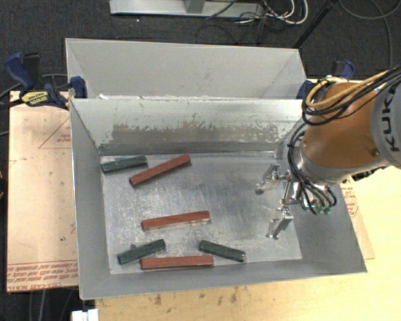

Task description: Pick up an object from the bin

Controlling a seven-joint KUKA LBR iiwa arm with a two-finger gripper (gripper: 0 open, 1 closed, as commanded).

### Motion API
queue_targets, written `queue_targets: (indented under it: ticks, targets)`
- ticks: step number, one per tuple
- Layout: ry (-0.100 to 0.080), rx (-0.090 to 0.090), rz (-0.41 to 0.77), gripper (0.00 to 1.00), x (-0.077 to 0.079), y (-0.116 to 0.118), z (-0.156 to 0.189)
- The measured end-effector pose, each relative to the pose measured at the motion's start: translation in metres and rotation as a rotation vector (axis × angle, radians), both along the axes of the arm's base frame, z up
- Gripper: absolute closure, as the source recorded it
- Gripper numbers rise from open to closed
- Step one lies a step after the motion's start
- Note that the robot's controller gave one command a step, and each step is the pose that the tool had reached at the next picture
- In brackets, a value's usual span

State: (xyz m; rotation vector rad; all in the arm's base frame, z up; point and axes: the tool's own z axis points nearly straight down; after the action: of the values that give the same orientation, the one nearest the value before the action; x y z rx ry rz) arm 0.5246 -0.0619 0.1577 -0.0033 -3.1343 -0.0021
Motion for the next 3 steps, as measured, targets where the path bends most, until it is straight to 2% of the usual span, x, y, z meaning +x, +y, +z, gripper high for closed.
queue_targets:
  ticks: [1, 2, 3]
  targets:
    - [-0.008, -0.001, 0.001, 0.00, 0.002, 0.000, 0.004]
    - [-0.017, -0.003, -0.060, 0.00, 0.006, 0.013, -0.018]
    - [-0.003, 0.001, -0.065, 0.00, 0.006, 0.025, -0.053]
